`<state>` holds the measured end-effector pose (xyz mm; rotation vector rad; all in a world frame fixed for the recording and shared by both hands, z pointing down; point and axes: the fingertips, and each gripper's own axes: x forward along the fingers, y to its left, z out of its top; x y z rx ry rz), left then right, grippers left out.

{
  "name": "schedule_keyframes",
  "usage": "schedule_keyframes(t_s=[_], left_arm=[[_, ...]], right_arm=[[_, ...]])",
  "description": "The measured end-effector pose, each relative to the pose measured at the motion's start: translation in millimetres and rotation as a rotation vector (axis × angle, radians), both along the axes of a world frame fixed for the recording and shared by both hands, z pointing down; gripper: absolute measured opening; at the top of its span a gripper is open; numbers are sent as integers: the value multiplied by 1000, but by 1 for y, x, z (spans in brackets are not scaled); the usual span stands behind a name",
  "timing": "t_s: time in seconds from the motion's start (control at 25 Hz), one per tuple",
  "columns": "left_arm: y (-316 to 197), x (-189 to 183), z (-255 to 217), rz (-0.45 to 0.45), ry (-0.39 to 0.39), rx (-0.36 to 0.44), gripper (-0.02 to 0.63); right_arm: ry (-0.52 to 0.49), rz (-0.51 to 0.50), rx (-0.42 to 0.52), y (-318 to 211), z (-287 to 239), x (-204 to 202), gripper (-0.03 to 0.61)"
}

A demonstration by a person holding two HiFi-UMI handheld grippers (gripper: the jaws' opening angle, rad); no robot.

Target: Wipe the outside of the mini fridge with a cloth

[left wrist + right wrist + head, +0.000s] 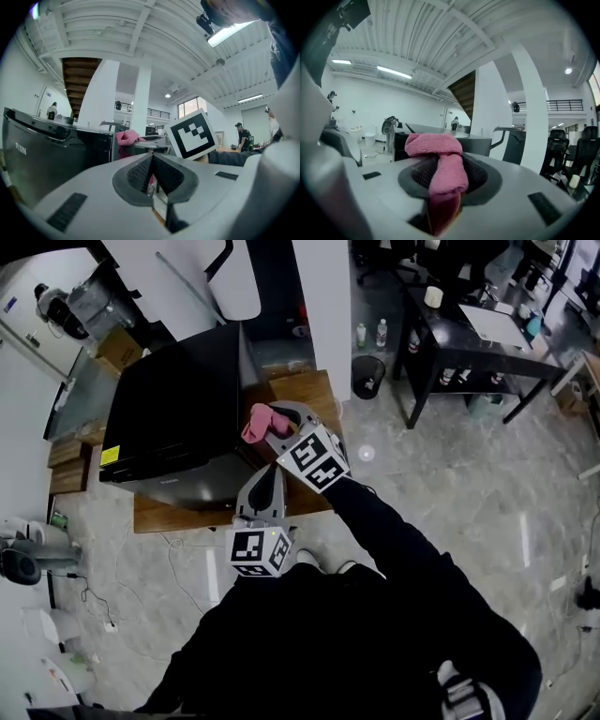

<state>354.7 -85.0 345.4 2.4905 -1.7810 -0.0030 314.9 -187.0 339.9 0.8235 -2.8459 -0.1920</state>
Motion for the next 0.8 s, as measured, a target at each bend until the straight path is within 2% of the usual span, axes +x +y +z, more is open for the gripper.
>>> schedule_keyframes(t_s=[0.2, 0.32, 0.52, 0.8], left_arm=[[-9, -13, 4, -34, 31, 8, 3], [-11, -17, 4, -12, 30, 6, 3], [-22, -26, 17, 28, 30, -13, 3], [-38, -27, 36, 86, 4, -9, 3]], right_arm=[[33, -28, 25, -11, 5, -22, 132], [73, -68, 46, -16, 7, -32, 132], [63, -109, 69, -23, 10, -45, 127], [153, -101, 72, -50, 51, -53, 114]])
